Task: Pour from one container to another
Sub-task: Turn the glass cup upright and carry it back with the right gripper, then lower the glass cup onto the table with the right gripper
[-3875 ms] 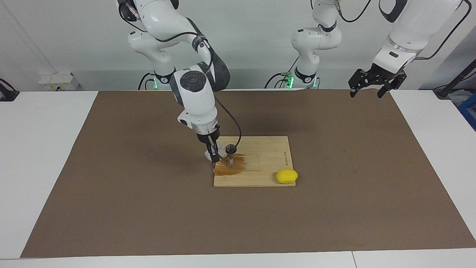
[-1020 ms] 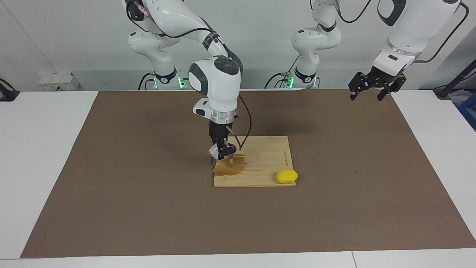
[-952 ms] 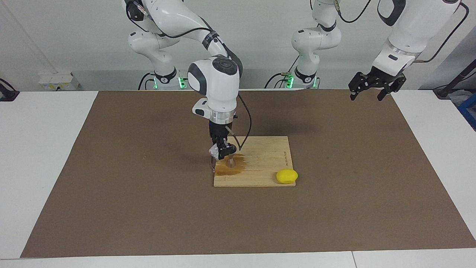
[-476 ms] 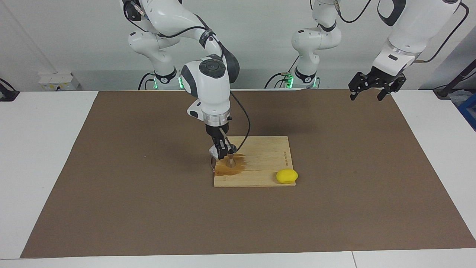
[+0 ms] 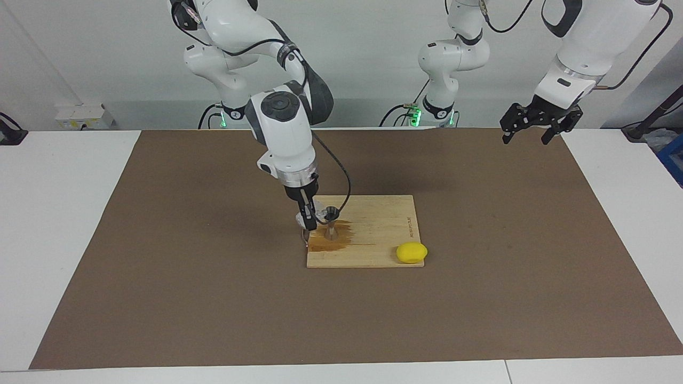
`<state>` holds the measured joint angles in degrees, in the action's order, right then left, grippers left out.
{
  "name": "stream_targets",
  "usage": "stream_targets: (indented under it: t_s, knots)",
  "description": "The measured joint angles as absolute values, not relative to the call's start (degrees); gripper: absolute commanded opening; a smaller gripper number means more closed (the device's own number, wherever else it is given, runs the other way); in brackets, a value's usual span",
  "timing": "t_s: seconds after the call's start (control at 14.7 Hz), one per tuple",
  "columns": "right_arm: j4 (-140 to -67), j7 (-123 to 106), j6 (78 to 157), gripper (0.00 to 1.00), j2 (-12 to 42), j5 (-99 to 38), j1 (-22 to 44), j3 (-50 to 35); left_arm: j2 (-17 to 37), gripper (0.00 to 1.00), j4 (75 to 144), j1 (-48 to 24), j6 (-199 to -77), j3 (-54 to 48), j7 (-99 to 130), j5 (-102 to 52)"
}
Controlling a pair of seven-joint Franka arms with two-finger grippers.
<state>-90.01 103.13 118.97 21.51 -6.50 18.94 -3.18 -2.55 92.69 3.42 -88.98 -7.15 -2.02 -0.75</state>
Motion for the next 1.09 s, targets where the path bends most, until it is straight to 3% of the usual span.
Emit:
stream_targets:
  t_s: [0.41, 1.09]
  knots:
    - [-93.4, 92.1, 118.2, 0.0, 21.6, -22.0, 9.0, -3.1, -2.6, 1.0, 92.7, 3.4, -89.0, -7.2, -2.0, -0.7]
    - [-110.4, 64.0, 118.3, 0.0, 18.1, -38.8, -6.0, -3.0, -2.6, 1.0, 92.7, 3.4, -89.0, -7.1, -2.0, -0.7]
